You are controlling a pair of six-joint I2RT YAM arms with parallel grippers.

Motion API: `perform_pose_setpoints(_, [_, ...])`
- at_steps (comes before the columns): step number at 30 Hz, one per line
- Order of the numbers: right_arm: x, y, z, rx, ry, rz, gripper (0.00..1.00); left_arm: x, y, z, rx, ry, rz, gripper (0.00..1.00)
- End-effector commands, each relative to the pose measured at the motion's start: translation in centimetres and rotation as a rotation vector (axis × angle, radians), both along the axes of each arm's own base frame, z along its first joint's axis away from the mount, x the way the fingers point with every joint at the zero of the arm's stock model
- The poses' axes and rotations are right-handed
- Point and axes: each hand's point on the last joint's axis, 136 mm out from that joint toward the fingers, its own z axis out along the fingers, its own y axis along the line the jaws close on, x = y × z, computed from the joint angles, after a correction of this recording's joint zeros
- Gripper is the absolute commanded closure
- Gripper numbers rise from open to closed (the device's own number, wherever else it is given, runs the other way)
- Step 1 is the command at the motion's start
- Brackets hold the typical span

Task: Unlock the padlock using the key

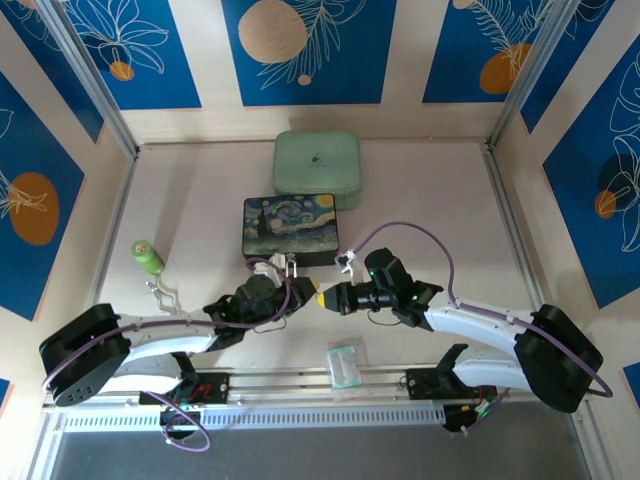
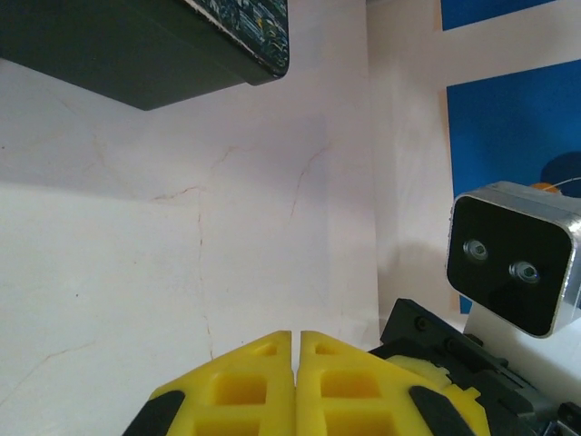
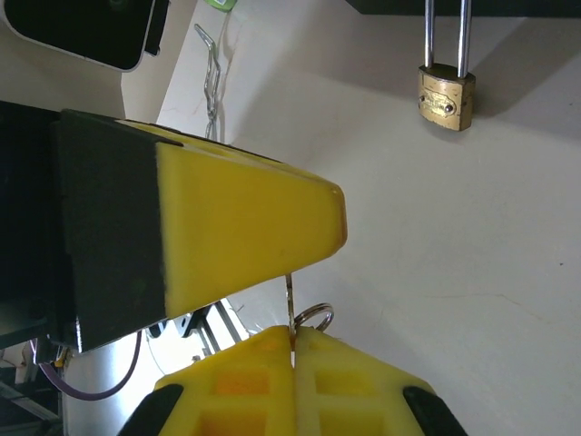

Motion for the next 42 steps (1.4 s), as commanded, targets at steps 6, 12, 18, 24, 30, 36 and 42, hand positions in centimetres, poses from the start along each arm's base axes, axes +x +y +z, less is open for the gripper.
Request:
perform_pose_setpoints(6, [0.6,-0.8,1.3,0.066,-0.033,-0.054,0.35,0.0,-0.5,2.3,-0.01,-0.054,-0.02,1.0])
perform_pose_setpoints(12, [1.2,-1.5,5.0,0.231,-0.121,-0.08,0.21,0.5,0.8,3.5,-0.041,-0.083,0.041,1.0])
perform_pose_setpoints(18, [1.4,-0.8,7.7,0.333,-0.145,-0.051,0.29,0.6,1.2,6.0,-0.123,-0.136,0.063,1.0])
perform_pose_setpoints(24, [1.7,0.1,8.8,0.443,-0.084,-0.014,0.46,0.8,2.3,7.9,-0.165,-0.211,0.1,1.0])
perform_pose_setpoints(30, [1.6,0.9,10.5,0.522,-0.08,0.021,0.53,0.7,2.3,9.3,-0.21,-0.262,0.095,1.0])
perform_pose_setpoints(36, [1.3,1.7,11.2,0.543,-0.059,0.064,0.6,0.7,1.7,10.1,-0.251,-0.296,0.079,1.0])
perform_pose_setpoints(42, [1.3,1.7,11.0,0.539,-0.053,0.065,0.69,0.7,1.6,11.0,-0.283,-0.321,0.077,1.0])
